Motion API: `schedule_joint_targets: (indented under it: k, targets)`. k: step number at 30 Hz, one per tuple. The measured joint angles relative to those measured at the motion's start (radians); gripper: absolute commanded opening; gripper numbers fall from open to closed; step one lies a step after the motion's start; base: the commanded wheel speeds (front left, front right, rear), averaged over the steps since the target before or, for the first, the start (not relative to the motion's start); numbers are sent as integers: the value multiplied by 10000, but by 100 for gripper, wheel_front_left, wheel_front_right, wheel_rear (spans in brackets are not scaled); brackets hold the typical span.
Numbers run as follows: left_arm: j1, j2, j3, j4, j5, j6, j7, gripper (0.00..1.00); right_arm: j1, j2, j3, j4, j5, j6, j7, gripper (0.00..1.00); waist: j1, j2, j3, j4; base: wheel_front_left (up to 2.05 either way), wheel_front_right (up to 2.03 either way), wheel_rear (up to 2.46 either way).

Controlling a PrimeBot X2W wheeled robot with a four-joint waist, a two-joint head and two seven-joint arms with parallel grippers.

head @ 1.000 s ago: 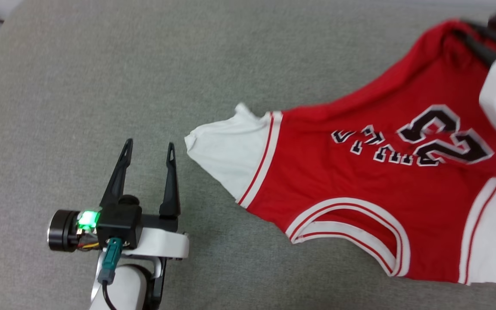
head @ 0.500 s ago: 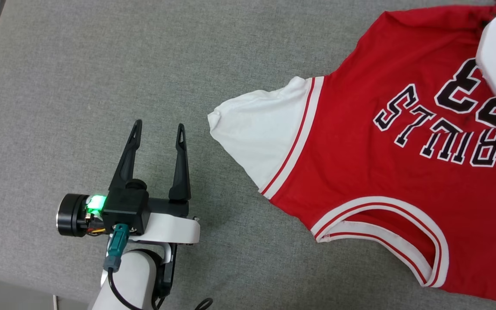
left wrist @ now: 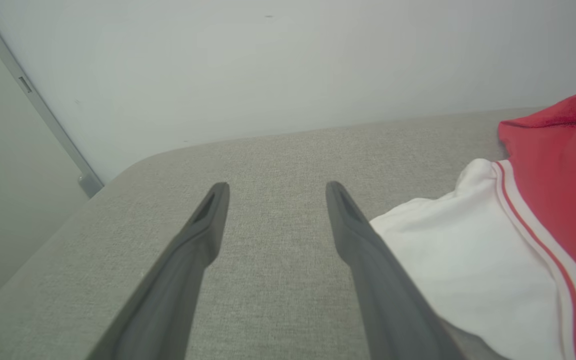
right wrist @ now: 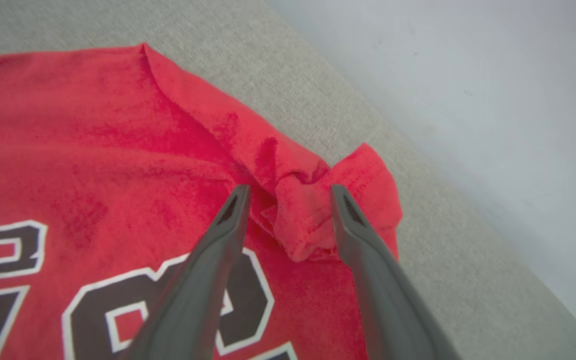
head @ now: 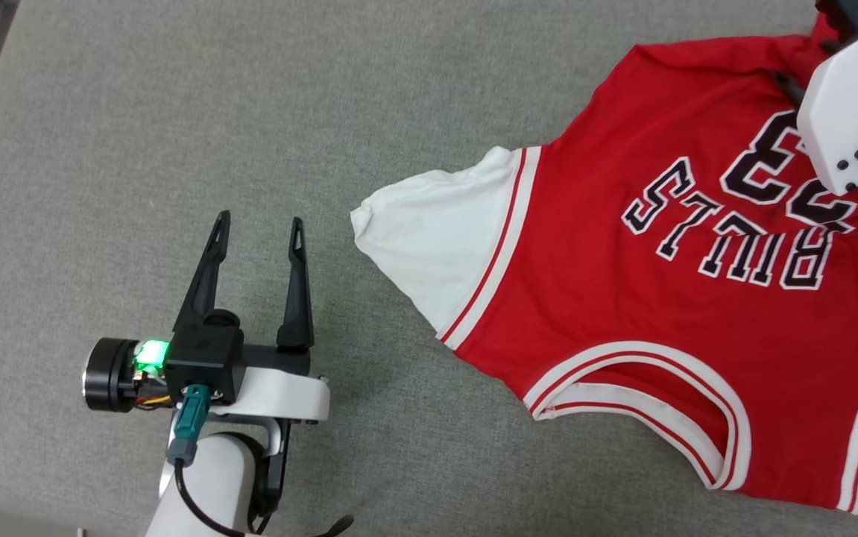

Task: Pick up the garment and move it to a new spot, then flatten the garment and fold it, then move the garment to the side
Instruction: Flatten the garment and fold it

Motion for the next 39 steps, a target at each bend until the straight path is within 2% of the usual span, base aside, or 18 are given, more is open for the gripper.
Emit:
schedule_joint_targets:
  k: [4,10,13,16,23,29,33,39]
  targets:
    - [182,178,151,17,-2,-88,2,100,237,-100,-15,-217,-50,0,-1615,100,-1,0,-460,-171,0,0,0]
    - [404,585,449,-65,-107,-401,0,100,1224,-307,-905,-560,-374,0,-4234,100,-2,0,-1190,-546,0,0,0]
    - [503,807,633,-58,-226,-554,0,100,2039,-288,-1578,-876,-581,0,-4986,100,-1,0,-1531,-808,0,0,0]
    - [547,936,796,31,-479,-849,0,100,3017,-242,-2414,-1467,-842,0,-5265,100,-2,0,-1872,-1098,0,0,0]
    - [26,1718,907,570,-700,-1732,27,100,5783,-136,-4867,-3559,-2332,0,-5363,100,-2,0,-2500,-1759,0,0,0]
    - [-1165,2424,688,1047,-1070,-2443,926,100,8562,790,-7089,-5894,-3639,0,-4581,100,-3,0,-2830,-2142,0,0,0]
    - [-1935,2836,290,1371,-1751,-2685,2211,100,10275,1603,-8119,-7352,-4416,0,-3975,100,-3,1,-2920,-2322,0,0,0]
    - [-2925,3751,-746,1762,-3158,-2757,4909,100,11765,2431,-8753,-8803,-5095,0,-3359,100,-3,0,-2860,-2579,0,0,0]
